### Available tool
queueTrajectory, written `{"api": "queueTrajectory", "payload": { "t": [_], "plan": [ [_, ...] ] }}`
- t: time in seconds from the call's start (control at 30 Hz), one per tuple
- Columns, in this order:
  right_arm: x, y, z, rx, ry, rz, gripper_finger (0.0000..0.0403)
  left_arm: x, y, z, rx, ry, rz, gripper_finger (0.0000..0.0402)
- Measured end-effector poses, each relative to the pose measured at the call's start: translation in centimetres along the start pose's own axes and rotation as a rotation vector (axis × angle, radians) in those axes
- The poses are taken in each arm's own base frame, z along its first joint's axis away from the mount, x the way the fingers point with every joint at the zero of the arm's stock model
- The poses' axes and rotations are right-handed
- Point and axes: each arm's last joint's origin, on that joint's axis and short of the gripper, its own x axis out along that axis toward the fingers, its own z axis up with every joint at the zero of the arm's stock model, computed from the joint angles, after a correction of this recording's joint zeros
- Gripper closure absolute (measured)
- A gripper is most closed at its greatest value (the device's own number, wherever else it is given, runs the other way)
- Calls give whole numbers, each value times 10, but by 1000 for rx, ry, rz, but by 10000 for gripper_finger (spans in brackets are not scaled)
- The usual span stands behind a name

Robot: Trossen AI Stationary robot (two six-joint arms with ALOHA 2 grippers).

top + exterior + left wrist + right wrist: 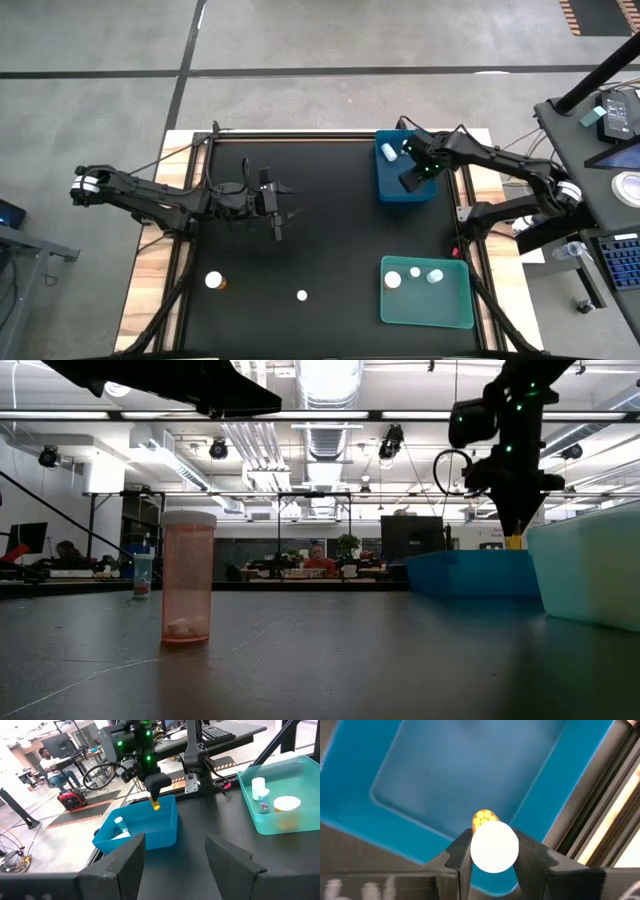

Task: Pick and place medicine bottles into bin by pill shape (circle, oval)
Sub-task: Put the orange pill bottle into the blue bin, then put the light green pill bottle into the light green bin

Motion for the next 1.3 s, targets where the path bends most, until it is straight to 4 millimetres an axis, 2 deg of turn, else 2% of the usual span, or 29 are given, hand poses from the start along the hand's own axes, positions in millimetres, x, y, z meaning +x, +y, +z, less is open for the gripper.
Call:
{"api": "queueTrajectory", "payload": {
  "t": [0.27,0.87,1.07,1.3],
  "plan": [
    [17,-6,10,-11,15,-12,292,0,0,0,0,0,1,210],
    [44,1,20,-50,92,-34,278,0,0,0,0,0,0,210],
    [47,1,20,-44,96,-36,251,0,0,0,0,0,0,210],
    [38,0,20,-33,59,-28,201,0,0,0,0,0,0,210]
  ]
}}
